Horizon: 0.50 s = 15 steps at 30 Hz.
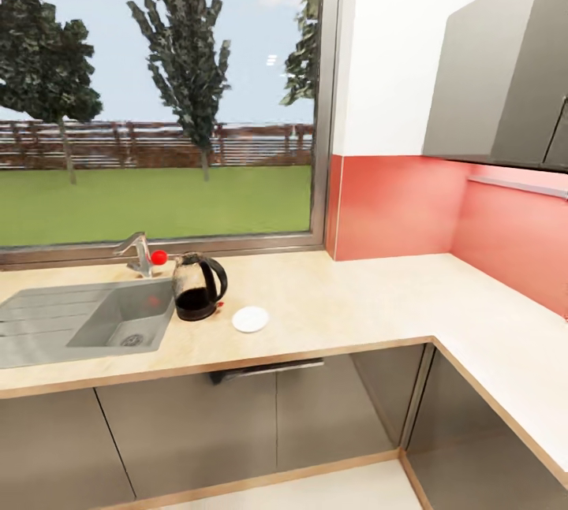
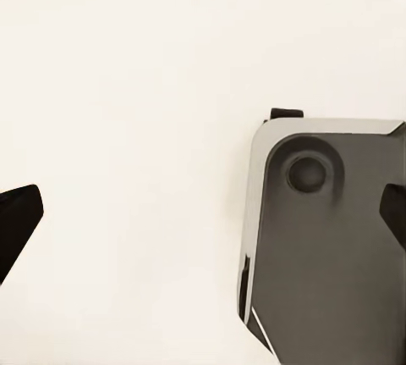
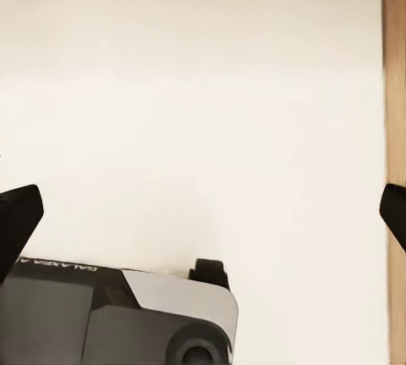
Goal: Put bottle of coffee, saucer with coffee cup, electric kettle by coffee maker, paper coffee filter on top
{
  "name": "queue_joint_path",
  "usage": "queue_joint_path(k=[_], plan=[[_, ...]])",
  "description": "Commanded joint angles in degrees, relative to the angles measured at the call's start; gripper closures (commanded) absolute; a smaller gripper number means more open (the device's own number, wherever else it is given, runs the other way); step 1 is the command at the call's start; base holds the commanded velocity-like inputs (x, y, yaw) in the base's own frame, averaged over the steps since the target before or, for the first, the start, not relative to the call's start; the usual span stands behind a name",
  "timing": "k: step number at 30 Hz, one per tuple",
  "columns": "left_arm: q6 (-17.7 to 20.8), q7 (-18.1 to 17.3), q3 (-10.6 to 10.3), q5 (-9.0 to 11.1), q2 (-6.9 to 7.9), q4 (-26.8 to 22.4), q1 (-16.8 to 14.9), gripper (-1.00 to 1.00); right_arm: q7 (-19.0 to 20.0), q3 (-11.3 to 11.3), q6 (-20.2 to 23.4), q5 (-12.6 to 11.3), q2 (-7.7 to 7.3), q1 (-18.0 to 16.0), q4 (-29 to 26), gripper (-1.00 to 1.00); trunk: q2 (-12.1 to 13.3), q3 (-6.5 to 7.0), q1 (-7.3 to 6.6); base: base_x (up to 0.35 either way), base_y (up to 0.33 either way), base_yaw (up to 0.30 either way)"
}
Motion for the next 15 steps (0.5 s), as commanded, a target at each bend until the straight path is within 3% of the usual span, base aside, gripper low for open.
queue_joint_path(k=[1, 4, 5, 9, 10, 15], plan=[[-0.08, 0.28, -0.49, 0.46, 0.03, -0.14, 0.04, -1.0, 0.04, 0.53, 0.05, -0.6, 0.01, -0.01, 0.0, -1.0, -0.03, -0.01, -0.01, -0.316, 0.0, 0.002], [0.0, 0.22, -0.9, 0.33, -0.06, -1.74, 0.02, -1.0, 0.0, 0.58, -0.06, -0.64, 0.08, -0.01, -0.15, -1.0, -0.03, -0.02, -0.01, -0.042, 0.0, 0.0], [0.28, 0.16, -0.98, 0.21, 0.19, -6.11, 0.0, -1.0, -0.06, 0.52, -0.1, -0.69, 0.11, -0.01, -0.28, -1.0, -0.03, -0.02, -0.01, -0.009, 0.0, 0.0], [0.64, -0.87, -0.69, 0.38, 1.79, -13.21, -1.15, -1.0, -0.3, 0.31, -0.3, -0.91, 0.16, -0.01, -1.72, -1.0, -0.03, -0.02, -0.01, -0.004, 0.0, 0.0], [7.4, -20.74, 1.45, 2.66, 7.18, -17.29, -15.79, -1.0, 2.36, 0.5, -0.29, -0.82, 0.12, -0.01, -18.52, -1.0, -0.03, -0.02, -0.01, 0.0, 0.0, 0.0], [12.5, -36.33, 3.22, 2.98, 10.09, -17.34, -25.95, -1.0, 13.82, 0.55, -0.09, -0.54, -0.02, -0.06, -30.72, -1.0, -0.03, -0.02, -0.01, 0.0, 0.0, 0.0]])
